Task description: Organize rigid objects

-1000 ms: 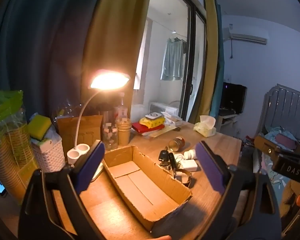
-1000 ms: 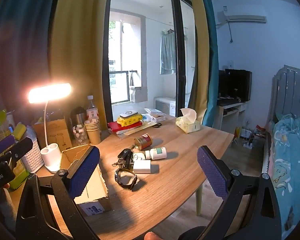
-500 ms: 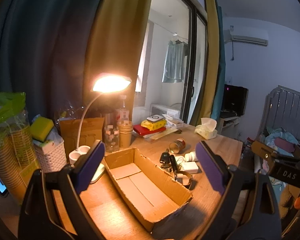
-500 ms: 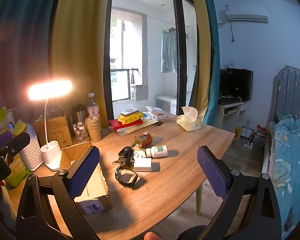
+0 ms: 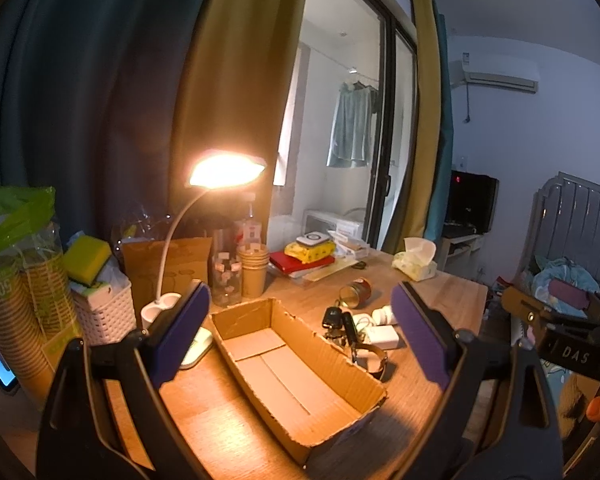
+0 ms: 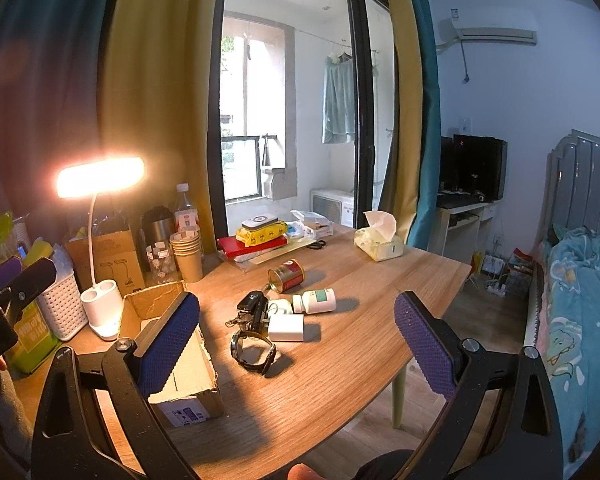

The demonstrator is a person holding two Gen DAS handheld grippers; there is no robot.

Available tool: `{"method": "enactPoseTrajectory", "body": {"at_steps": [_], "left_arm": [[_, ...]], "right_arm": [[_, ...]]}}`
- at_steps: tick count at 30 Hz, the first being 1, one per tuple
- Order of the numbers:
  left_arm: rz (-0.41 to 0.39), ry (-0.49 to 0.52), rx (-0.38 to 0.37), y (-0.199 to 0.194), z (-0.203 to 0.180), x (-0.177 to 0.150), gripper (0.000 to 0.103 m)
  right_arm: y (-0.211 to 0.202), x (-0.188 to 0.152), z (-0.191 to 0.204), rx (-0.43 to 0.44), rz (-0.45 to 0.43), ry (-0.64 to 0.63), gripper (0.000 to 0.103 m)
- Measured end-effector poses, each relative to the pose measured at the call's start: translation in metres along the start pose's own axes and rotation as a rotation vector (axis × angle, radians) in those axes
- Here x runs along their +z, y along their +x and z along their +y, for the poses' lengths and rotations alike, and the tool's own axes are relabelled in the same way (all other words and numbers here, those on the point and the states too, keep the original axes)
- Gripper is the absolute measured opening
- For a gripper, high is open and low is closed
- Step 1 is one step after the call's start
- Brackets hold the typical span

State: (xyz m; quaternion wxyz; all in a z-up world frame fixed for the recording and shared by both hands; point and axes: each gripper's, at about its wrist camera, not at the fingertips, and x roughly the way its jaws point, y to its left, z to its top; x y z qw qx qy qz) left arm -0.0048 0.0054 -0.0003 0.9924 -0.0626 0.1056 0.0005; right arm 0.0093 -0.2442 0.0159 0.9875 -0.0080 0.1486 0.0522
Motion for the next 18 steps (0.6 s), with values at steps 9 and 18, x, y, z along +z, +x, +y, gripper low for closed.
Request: {"method": "enactPoseTrajectory", "body": {"at_steps": [9, 18], "left_arm": [[0.007, -0.006, 0.002, 0.0012, 0.0024, 0.0018, 0.093], [0.006, -0.005, 0.002, 0.0004, -0.0003, 0.0028, 0.093]], "right_arm": [[0.0008, -0.0008, -0.0002, 0.000, 0.000, 0.000, 0.100], [0.0007, -0.0004, 0.0000, 0.000, 0.001, 0.000, 0.100]]}}
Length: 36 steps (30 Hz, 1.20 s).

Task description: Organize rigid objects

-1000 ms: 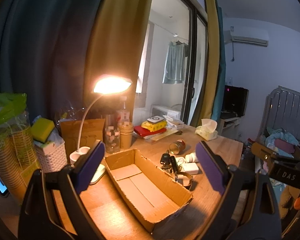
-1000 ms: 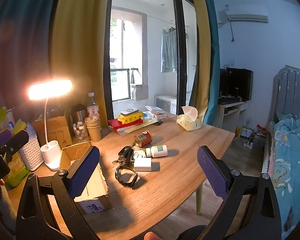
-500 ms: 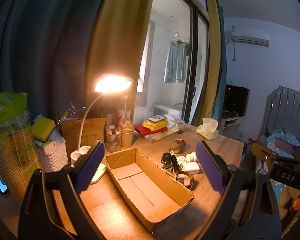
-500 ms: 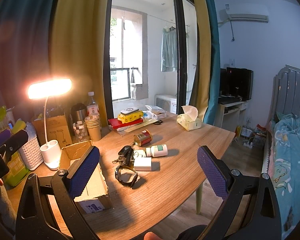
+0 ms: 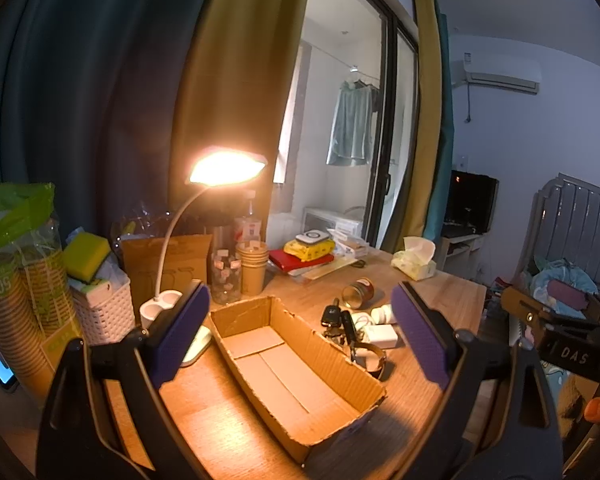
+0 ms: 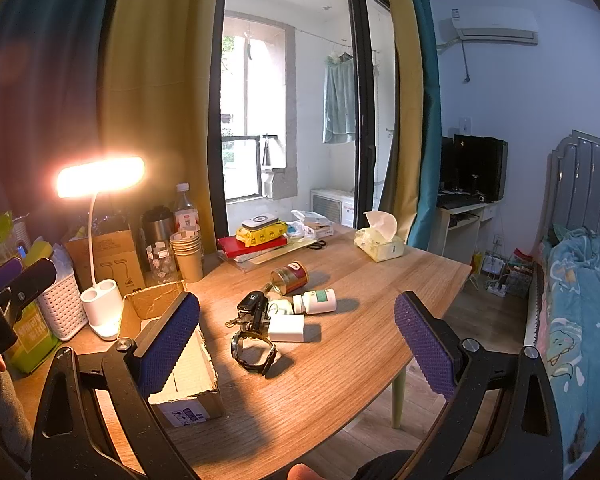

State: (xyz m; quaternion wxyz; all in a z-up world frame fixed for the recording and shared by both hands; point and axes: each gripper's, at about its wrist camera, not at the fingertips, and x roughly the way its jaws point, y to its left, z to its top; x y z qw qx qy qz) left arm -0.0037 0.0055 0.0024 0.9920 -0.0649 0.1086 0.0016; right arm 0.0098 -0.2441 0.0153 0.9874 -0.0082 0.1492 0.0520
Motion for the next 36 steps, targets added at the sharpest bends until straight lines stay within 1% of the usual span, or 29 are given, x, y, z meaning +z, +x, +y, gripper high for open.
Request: {"method": "enactPoseTrajectory", "body": {"at_steps": [26, 31, 34, 36], "left_arm": [[0.012, -0.004, -0.001, 0.002, -0.002, -0.001, 0.093], [0.034, -0.002, 0.012, 0.005, -0.002, -0.004, 0.093], [0.075, 0.003, 0.028, 0.017, -0.003, -0.010, 0.093], [0.117, 0.004, 0.040, 0.030, -0.001, -0.018, 0.093]], "right_arm": [[0.003, -0.006, 0.000, 0.008, 0.007, -0.005, 0.100], [0.014, -0.010, -0.001, 0.014, 0.028, -0.010, 0.100], [0.024, -0.013, -0.003, 0.017, 0.046, -0.007, 0.100], [0.034, -0.017, -0.006, 0.020, 0.065, -0.002, 0.100]]}}
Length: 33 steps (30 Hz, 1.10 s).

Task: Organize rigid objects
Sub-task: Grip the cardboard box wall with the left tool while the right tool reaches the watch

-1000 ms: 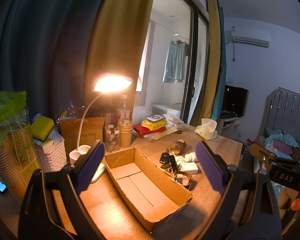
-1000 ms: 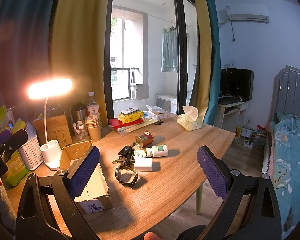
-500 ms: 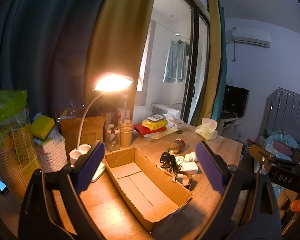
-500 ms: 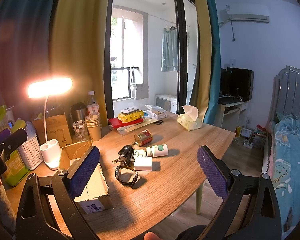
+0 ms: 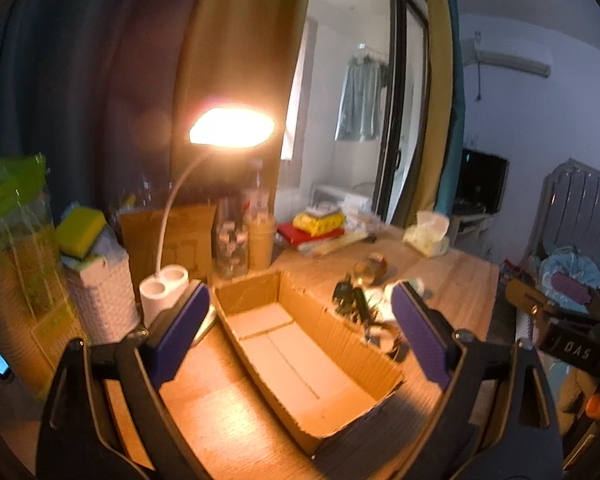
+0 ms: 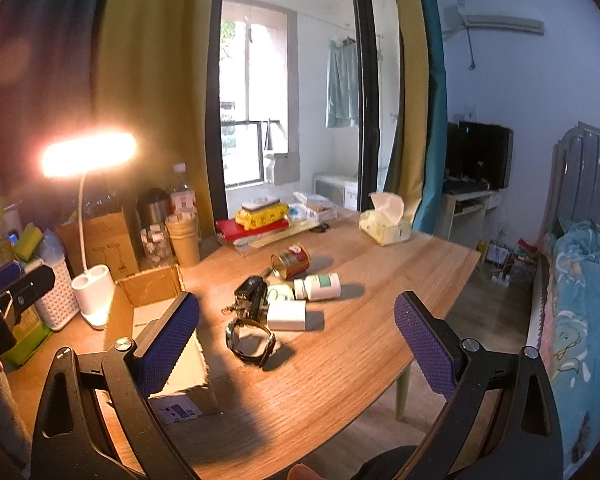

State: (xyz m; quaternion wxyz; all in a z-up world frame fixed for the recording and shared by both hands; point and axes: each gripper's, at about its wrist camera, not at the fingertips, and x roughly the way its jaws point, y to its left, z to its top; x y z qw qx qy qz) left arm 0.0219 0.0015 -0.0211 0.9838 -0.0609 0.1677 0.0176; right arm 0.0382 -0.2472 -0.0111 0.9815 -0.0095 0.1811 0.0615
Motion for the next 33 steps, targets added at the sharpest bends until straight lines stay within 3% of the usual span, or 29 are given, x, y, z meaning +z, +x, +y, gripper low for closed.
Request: {"method": "enactPoseTrajectory", "body": {"at_steps": [10, 19, 24, 27, 33], "left_arm": [[0.223, -0.018, 0.075, 0.072, 0.011, -0.038, 0.093], [0.490, -0.017, 0.101, 0.136, 0.017, -0.078, 0.091], [0.641, -0.015, 0.059, 0.157, 0.025, -0.091, 0.050], [0.666, 0.034, 0.049, 0.164, 0.026, -0.093, 0.036], [0.665, 0.177, 0.052, 0.175, 0.024, -0.089, 0.016]], "right_arm": [[0.072, -0.029, -0.030, 0.018, 0.137, 0.056, 0.100], [0.132, -0.048, -0.037, 0.052, 0.253, 0.067, 0.100], [0.153, -0.051, -0.039, 0.067, 0.279, 0.067, 0.100], [0.165, -0.054, -0.037, 0.079, 0.301, 0.064, 0.100], [0.179, -0.059, -0.028, 0.107, 0.334, 0.044, 0.100]]}}
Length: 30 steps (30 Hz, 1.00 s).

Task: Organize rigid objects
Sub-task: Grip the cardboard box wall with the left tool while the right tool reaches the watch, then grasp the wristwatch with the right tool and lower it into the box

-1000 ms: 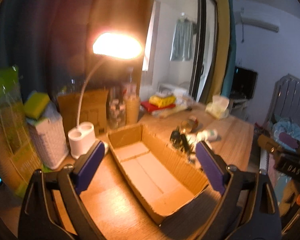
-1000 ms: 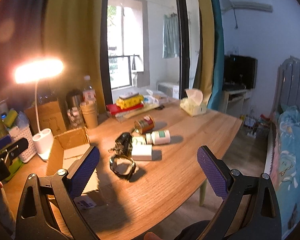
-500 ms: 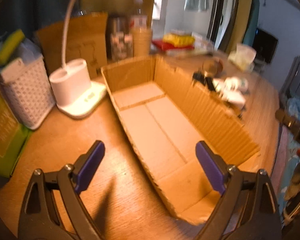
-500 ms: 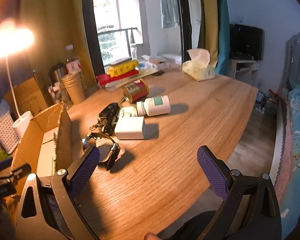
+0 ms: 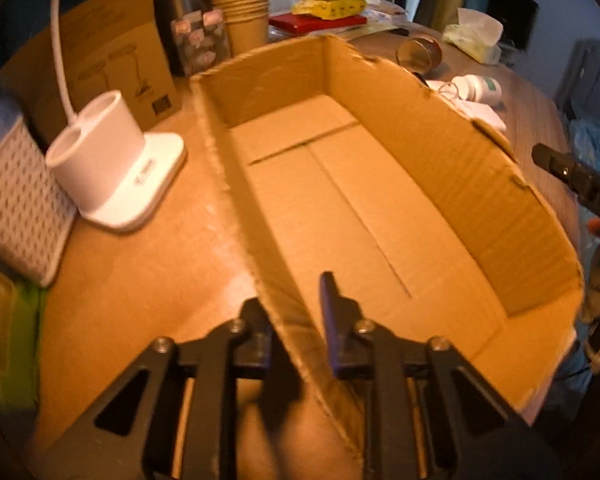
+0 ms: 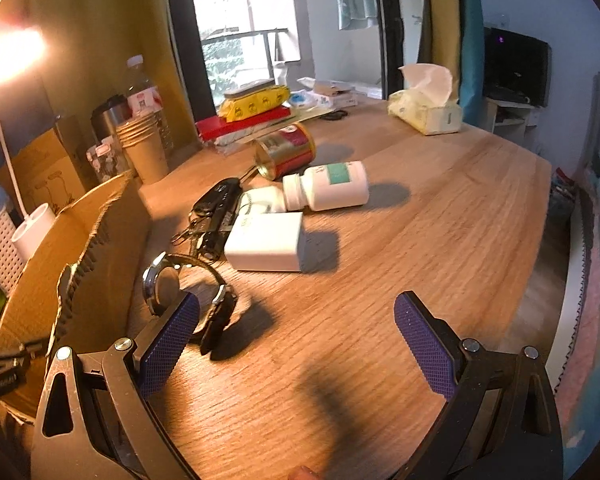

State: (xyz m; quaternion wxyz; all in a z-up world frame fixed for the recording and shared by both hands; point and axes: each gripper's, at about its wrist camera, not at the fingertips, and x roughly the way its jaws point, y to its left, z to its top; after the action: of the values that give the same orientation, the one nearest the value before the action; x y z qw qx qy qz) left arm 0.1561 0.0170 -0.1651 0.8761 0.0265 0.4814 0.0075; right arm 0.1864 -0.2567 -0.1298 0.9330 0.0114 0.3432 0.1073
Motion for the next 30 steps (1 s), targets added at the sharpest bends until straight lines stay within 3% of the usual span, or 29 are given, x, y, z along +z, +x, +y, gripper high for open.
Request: {"method": "enactPoseTrajectory", "body": {"at_steps": [4, 6, 8, 10, 18, 22, 25, 30], "left_arm": [[-0.050, 0.116, 0.009, 0.001, 0.007, 0.010, 0.014], [-0.086, 0.144, 0.045, 0.002, 0.008, 0.017, 0.014], [-0.119, 0.152, 0.034, 0.004, 0.006, 0.020, 0.014], [-0.144, 0.136, 0.019, 0.007, 0.009, 0.020, 0.013], [-0.183, 0.040, -0.084, 0.004, 0.022, 0.012, 0.011], [-0.179, -0.001, -0.143, 0.004, 0.027, 0.011, 0.011], [-0.169, -0.041, -0.175, 0.005, 0.030, 0.009, 0.011], [-0.162, -0.056, -0.187, 0.006, 0.031, 0.009, 0.011]], "right_arm": [[0.008, -0.001, 0.013, 0.030, 0.033, -0.030, 0.100], [0.013, 0.000, 0.021, 0.039, 0.049, -0.053, 0.100], [0.018, 0.001, 0.028, 0.052, 0.056, -0.068, 0.099], [0.025, 0.004, 0.033, 0.048, 0.072, -0.072, 0.085], [0.046, 0.009, 0.037, 0.026, 0.135, -0.082, 0.060], [0.050, 0.007, 0.044, 0.018, 0.138, -0.099, 0.034], [0.051, 0.006, 0.047, 0.024, 0.134, -0.119, 0.021], [0.047, 0.006, 0.047, 0.031, 0.111, -0.118, 0.016]]}}
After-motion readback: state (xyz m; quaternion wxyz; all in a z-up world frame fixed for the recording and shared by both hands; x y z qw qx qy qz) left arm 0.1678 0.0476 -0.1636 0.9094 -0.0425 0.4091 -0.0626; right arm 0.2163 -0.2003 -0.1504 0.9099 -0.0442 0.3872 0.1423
